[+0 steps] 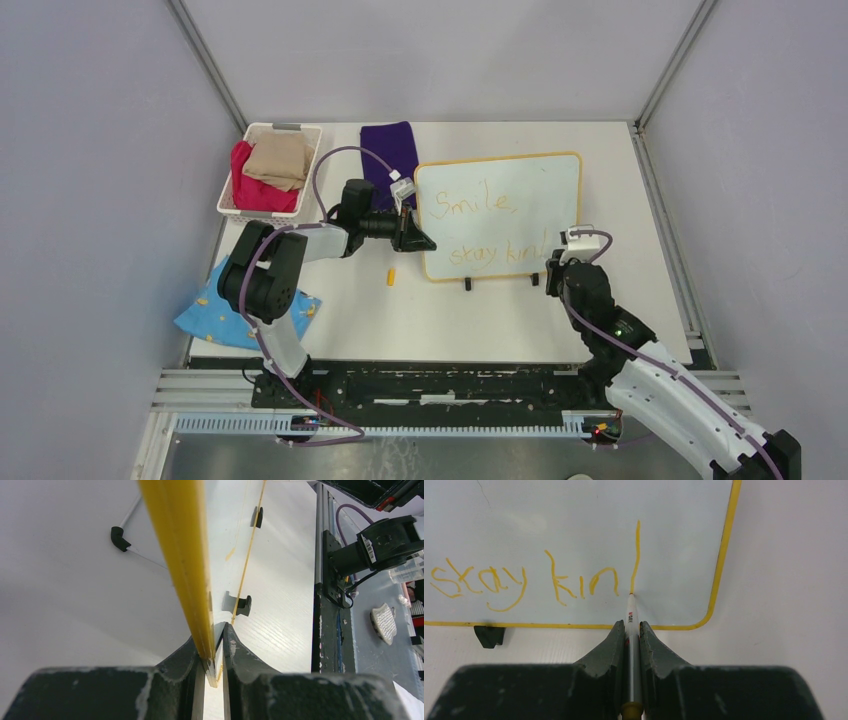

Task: Write a sentence on the whiteboard

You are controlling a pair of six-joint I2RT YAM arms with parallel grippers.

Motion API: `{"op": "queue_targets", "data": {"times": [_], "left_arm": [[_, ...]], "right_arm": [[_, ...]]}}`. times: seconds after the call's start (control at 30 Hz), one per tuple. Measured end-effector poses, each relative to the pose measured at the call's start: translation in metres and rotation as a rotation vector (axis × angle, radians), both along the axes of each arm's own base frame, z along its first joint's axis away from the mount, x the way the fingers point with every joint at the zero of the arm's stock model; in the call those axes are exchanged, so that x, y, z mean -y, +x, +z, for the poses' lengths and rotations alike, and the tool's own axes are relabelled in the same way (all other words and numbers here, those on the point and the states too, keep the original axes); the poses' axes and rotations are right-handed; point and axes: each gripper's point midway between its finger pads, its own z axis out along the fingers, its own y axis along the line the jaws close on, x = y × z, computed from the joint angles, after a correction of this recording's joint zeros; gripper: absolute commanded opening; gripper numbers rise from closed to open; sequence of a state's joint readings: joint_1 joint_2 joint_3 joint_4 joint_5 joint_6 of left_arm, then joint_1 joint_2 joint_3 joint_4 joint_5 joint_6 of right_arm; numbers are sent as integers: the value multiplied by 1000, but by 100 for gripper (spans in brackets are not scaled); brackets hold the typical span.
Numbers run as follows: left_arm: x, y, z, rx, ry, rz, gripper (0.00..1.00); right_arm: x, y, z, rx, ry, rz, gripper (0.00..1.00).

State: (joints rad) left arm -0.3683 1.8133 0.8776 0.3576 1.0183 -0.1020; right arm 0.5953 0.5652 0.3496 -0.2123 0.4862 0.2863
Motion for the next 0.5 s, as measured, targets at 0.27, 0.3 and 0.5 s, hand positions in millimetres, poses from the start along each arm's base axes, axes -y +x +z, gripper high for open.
{"op": "queue_targets", "data": {"times": [0.27,0.3,0.5], "left_arm": [[0,0,0,1,0,0,2],[0,0,0,1,0,0,2],[0,0,0,2,0,0,2]], "right_arm": [[-1,3,5,0,-22,4,0],[0,3,5,0,-24,5,0],[-1,4,6,7,-27,7,0]]}}
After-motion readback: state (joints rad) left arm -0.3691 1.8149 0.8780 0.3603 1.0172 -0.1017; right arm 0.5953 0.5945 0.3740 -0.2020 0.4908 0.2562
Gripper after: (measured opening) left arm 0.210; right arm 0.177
